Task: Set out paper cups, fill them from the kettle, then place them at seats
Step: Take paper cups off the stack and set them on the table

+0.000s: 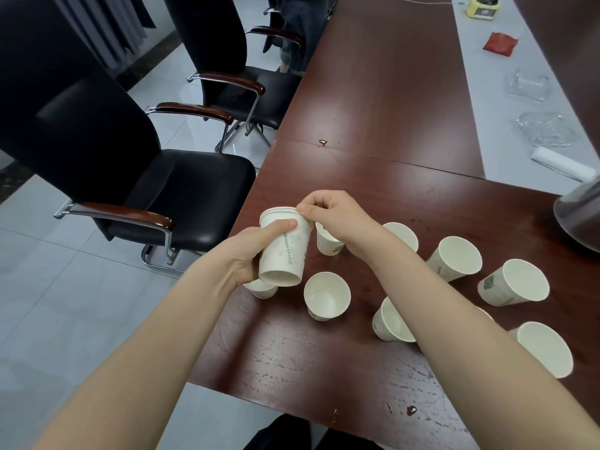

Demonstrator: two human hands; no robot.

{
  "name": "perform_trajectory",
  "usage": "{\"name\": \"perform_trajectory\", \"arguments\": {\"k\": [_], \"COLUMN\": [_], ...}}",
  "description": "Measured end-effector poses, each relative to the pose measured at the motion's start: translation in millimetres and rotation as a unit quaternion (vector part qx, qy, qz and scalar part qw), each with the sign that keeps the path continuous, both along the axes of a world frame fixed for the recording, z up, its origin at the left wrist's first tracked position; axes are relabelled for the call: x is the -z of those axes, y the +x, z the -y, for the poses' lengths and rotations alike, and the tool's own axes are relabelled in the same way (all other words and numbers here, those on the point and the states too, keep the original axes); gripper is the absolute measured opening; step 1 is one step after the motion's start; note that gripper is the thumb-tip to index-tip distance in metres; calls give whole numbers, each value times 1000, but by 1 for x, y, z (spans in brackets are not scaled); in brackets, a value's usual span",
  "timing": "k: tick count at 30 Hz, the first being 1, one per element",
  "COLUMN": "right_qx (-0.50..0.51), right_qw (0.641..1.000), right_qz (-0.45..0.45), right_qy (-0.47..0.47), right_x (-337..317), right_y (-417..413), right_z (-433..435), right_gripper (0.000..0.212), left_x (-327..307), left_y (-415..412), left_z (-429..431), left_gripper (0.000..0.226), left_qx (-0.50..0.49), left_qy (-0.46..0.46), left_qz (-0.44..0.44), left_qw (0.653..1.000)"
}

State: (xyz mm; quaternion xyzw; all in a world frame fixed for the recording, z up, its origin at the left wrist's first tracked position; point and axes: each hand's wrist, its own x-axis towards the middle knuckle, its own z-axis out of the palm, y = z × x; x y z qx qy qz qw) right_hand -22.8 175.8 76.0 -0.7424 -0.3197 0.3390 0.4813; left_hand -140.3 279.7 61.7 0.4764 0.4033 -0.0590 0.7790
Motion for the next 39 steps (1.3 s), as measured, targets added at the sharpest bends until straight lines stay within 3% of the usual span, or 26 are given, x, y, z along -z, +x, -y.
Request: {"name": "perform_trajectory", "arguments": {"k": [6, 17, 22, 28, 30, 34, 39], "right_qx": [42, 60, 40, -81, -103, -104, -97], "right_qw": [999, 995, 995, 994, 991, 985, 979], "right_qz": [-21, 67, 76, 30, 50, 109, 147], "right_qy": [7, -36, -56, -65, -68, -88, -107], "right_x": [1, 1, -3, -19, -25, -23, -22], "right_y": [-4, -6, -2, 10, 10, 7, 4], "right_z": [-7, -15, -18, -6, -3, -3, 1], "right_gripper": [27, 26, 27, 23, 21, 16, 23], "left_x": [1, -5, -7, -12, -10, -5, -2], "left_y": [3, 8, 9, 8, 8, 7, 7], "left_z": [-4, -7, -7, -9, -3, 12, 12], "left_gripper": [27, 26, 32, 31, 31, 9, 11], "left_qx": [-11, -8, -10, 20, 29, 86, 110], "left_qy": [-9, -6, -23, -9, 11, 86, 134], "left_qz": [-4, -20, -30, -21, 1, 40, 27], "left_qw": [1000, 1000, 999, 1000, 1000, 992, 984]}}
